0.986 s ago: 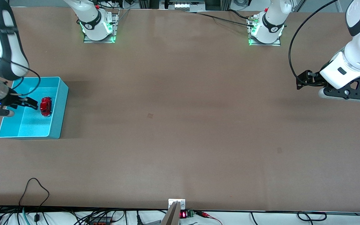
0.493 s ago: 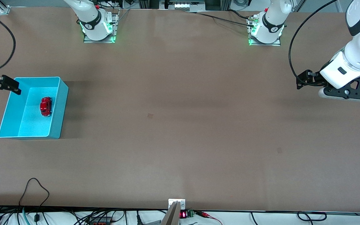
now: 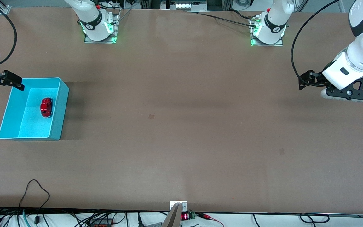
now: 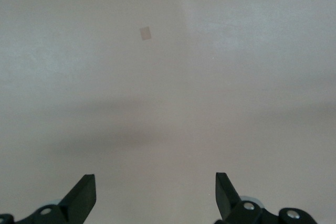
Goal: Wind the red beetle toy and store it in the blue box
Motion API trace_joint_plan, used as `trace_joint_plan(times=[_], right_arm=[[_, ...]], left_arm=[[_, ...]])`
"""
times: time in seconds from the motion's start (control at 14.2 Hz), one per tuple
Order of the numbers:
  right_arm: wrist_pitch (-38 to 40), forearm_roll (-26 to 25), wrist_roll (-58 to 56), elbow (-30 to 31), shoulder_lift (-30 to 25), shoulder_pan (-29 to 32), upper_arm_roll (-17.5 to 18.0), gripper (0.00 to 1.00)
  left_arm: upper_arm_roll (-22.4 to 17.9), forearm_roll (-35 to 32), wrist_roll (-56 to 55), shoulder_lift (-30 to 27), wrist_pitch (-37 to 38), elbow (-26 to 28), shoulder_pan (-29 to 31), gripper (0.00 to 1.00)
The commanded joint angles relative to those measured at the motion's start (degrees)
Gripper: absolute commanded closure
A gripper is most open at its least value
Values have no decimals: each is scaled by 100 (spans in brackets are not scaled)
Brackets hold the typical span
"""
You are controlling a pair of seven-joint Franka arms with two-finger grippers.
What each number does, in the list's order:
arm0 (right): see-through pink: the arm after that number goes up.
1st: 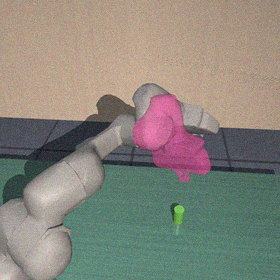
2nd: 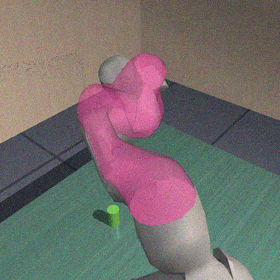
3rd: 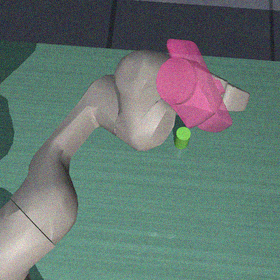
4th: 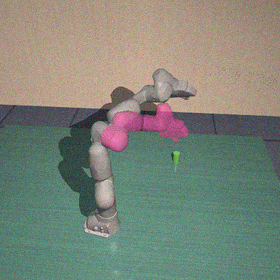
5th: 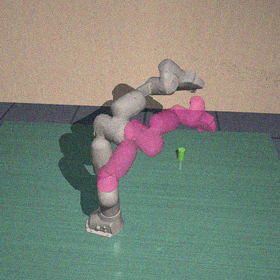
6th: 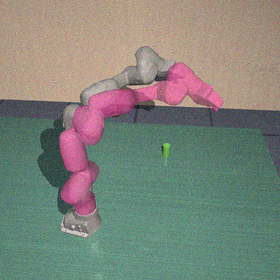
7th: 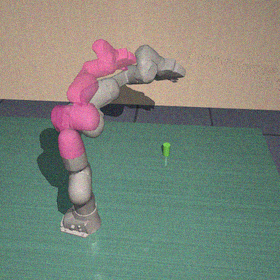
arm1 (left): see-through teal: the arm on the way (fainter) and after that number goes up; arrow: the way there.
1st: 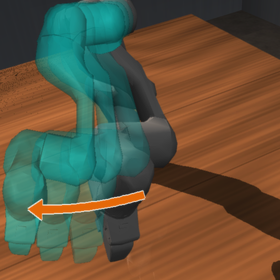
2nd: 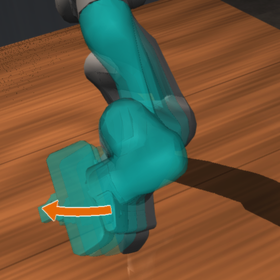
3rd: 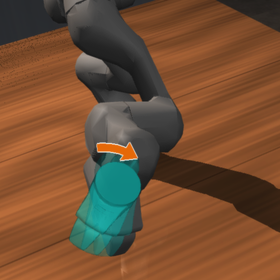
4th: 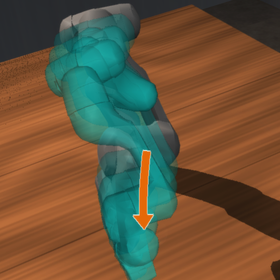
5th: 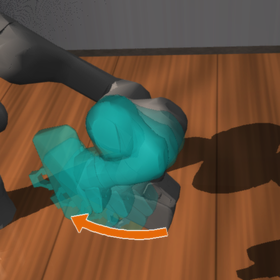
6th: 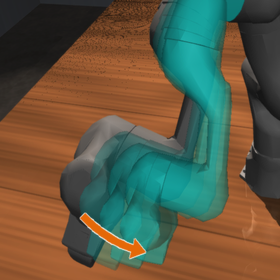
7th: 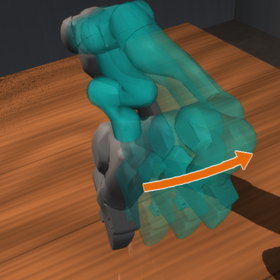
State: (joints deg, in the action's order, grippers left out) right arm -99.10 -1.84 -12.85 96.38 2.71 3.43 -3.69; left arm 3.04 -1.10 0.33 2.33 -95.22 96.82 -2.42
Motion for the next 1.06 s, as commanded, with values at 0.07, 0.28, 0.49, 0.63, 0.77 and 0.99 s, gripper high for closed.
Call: trace_joint_plan(times=[0.07,0.28,0.49,0.63,0.77,0.99], right_arm=[[357,70,63,-471,212,-53,-17,0],[426,79,72,-567,265,-105,-17,0],[506,105,246,-630,344,-334,-26,0],[515,105,344,-630,353,-352,-35,0],[515,105,353,-630,353,-352,-35,0],[515,105,353,-630,353,-335,-35,0]], left_arm=[[-32,110,-51,-110,83,30,-30,0],[-32,101,-51,-110,83,30,-30,0],[-32,110,-51,-110,83,30,-30,0],[-32,110,-51,-110,83,30,-30,0],[-32,110,-51,-110,83,30,-30,0],[-32,110,-51,-110,83,30,-30,0]])
